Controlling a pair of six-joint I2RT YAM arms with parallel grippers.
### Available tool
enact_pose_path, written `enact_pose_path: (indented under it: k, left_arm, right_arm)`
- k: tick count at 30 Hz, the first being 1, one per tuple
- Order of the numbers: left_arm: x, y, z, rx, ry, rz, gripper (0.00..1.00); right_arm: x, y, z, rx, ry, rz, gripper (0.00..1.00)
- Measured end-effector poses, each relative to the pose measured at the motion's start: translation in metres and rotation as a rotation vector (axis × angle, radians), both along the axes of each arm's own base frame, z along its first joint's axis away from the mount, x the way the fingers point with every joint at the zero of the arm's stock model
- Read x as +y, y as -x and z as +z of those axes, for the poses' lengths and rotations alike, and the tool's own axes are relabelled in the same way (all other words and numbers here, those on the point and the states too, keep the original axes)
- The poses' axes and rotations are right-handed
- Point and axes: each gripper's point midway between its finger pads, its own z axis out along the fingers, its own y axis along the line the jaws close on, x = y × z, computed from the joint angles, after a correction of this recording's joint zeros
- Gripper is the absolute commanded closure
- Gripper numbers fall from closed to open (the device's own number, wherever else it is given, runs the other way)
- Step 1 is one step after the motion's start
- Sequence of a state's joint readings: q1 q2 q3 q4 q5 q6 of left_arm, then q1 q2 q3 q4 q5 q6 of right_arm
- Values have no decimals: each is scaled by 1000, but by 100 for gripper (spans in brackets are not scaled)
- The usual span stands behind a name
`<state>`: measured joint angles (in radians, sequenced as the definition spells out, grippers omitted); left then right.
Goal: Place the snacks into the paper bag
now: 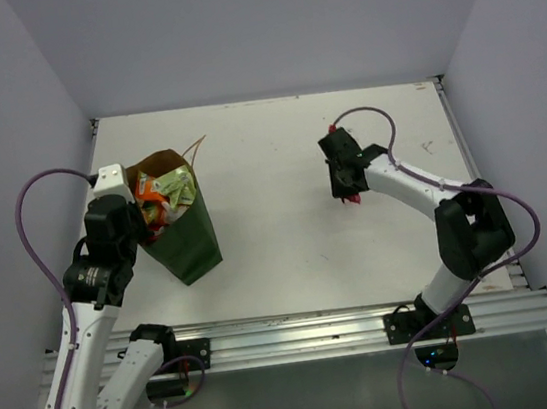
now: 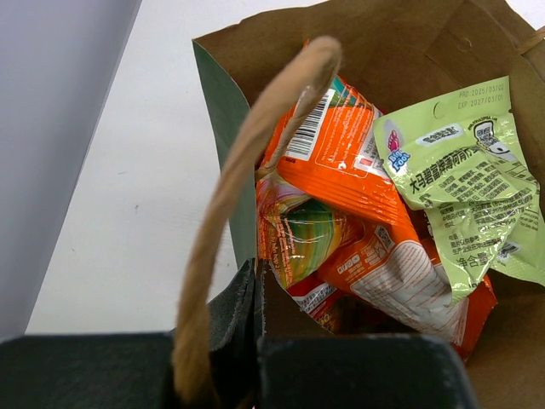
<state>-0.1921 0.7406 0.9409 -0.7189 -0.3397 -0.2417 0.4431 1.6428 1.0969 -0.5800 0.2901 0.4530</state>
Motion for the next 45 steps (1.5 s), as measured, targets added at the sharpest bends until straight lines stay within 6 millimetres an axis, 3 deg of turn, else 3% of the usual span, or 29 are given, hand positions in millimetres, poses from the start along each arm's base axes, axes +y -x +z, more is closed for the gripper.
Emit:
enact_pose_path:
  k: [2,5,8,10,12,15,18,21,22,23,25,29,32,36,41,43,45]
  left_arm:
    - [0,-1,-1,2,0,0,100]
    - [-1,-3,-1,2,1,-2,100]
    - [-1,-4,0,0,2,-3,100]
    - [-1,-4,0,-1,3,-3,100]
    - [-2,-4,0,-1,3,-3,100]
    - [-1,-4,0,-1,3,-3,100]
    - [-1,-4,0,-2,3,-2,100]
    - [-1,-3,0,-4,3,-2,100]
    - [-1,-3,1,-4,3,-1,100]
    - [0,-2,0,-2,1,2,100]
    - [1,-1,0,0,-1,5,100]
    - [0,-2,2,-12,5,6,100]
    - [0,-2,1,-9,7,8,100]
    - [0,-2,1,-9,7,7,100]
    - [0,-2,1,-8,8,6,100]
    - [0,-2,1,-8,8,6,100]
    - [0,-2,1,-8,8,6,100]
  right_arm:
    - [51,-26,58,-123,-82,115,100]
    - [135,-50,168,-333,-293,278,100]
    - [217,-45,295,-548,-544,470,100]
    - [257,-32,346,-623,-659,578,100]
    - [297,-15,375,-647,-756,694,100]
    - [355,2,369,-597,-837,833,100]
    - [397,20,307,-435,-831,911,100]
    - [413,39,237,-253,-773,934,96]
    - [413,45,218,-201,-749,935,86]
    - [412,51,205,-159,-732,938,60]
    - [410,58,198,-125,-720,953,43]
    - [407,61,215,-162,-717,982,37]
    - [399,61,239,-217,-715,979,32]
    - [376,64,298,-353,-734,960,30]
    - [328,80,377,-539,-760,929,30]
    - [318,82,389,-575,-761,917,31]
    - [318,78,385,-582,-747,905,31]
